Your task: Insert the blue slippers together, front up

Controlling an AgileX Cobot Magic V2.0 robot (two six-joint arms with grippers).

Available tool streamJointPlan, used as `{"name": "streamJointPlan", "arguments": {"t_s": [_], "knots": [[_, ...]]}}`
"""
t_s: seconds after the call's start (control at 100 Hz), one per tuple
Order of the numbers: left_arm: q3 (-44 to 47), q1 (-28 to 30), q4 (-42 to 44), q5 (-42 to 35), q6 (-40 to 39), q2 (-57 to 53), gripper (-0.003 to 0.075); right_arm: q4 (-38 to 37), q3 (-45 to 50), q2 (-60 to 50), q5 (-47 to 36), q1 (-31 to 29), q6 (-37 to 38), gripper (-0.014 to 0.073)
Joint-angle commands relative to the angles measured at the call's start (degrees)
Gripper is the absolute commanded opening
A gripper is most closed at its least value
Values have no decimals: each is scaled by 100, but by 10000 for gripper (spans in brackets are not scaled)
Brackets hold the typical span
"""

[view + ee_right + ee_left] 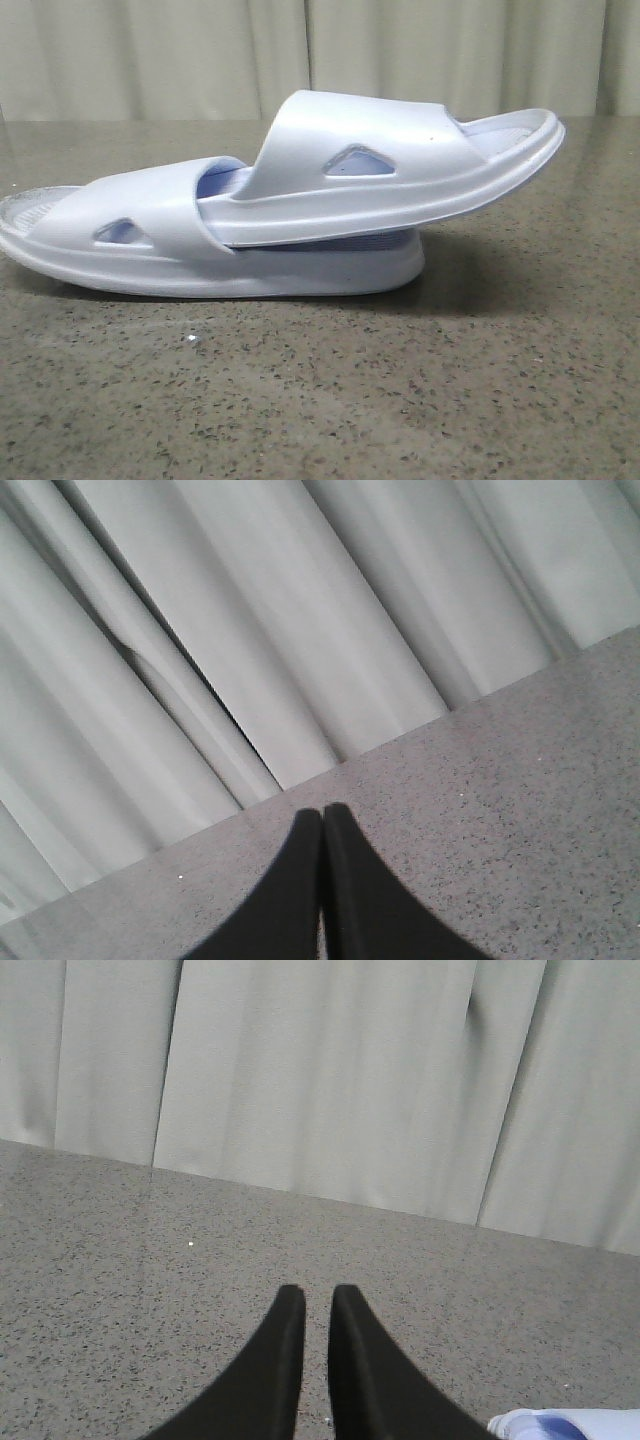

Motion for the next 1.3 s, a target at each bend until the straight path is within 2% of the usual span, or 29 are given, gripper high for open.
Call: {"name": "streamJointPlan", "arguments": {"t_s": [0.0,0.06,0.16,0.19,0.32,0.38,0.49,0.55,0.7,0.96,1.29], "knots": [[-145,-36,24,-37,-1,66,16,-22,-148,45,-79,-9,-81,-107],[-145,-36,550,-27,-1,66,16,-22,-148,45,-79,-9,-81,-107],[-145,-36,2873,286,-311,66,16,-22,-148,45,-79,-9,-81,-107],[-145,-36,3407,345,-729,66,16,-22,-148,45,-79,-9,-81,-107],[-137,-36,6044,638,-3588,66,15,-22,-148,45,-79,-9,-81,-107],[-57,-36,6975,675,-4807,66,16,-22,-148,45,-79,-9,-81,-107],[228,-36,8156,495,-6141,14,16,-22,-148,45,-79,-9,-81,-107],[421,-36,8393,312,-6474,-73,16,-22,-148,45,-79,-9,-81,-107],[797,22,8436,-117,-6506,-400,16,-22,-148,45,-79,-9,-81,-107],[939,728,8436,29,-6627,-1004,16,-22,-148,45,-79,-9,-81,-107],[939,764,8332,48,-6632,-1096,16,-22,-148,45,-79,-9,-81,-107]]}}
